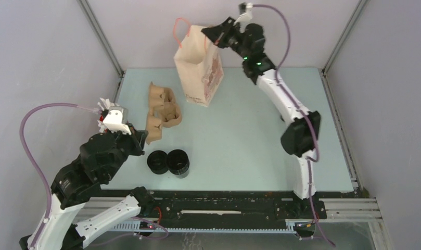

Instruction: Pack the takeout coffee

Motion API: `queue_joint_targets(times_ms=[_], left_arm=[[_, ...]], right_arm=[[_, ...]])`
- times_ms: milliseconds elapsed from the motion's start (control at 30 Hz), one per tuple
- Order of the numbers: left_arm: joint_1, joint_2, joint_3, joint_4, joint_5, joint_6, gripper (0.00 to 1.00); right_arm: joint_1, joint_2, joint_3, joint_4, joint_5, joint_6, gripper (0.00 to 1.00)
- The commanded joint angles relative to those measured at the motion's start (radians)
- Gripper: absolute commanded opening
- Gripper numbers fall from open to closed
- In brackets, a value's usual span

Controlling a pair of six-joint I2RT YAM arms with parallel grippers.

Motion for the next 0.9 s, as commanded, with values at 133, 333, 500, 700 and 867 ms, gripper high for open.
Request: queue_joint_targets(times_ms=[133, 333, 500, 700, 867], left_arm=[[-0.001, 0.028, 0.211, 0.067, 0.238, 0.008, 0.0], [-0.001, 0.102, 0.345, 0.059, 0.464, -0.007, 0.0], [-0.001, 0.144, 0.364, 0.059, 0.575, -0.049, 0.0], [-0.002, 0.223, 0.364, -0.004, 0.604, -0.111, 0.0], [-0.002, 0.28, 0.295, -0.059, 0.573, -0.199, 0.0]], right_arm=[[-0.052, -0.447, -0.289, -0.123, -0.302, 0.048, 0.0], [-0.032, -0.633, -0.447, -0.397, -0.318, -0.165, 0.0], [-0.008, -0.761, -0.613, -0.509, -0.274, -0.368, 0.0], [0.022, -0.851, -0.727, -0.556, -0.291, -0.538, 0.0], [0.039, -0.929, -0.888, -0.466, -0.34, -0.575, 0.0]])
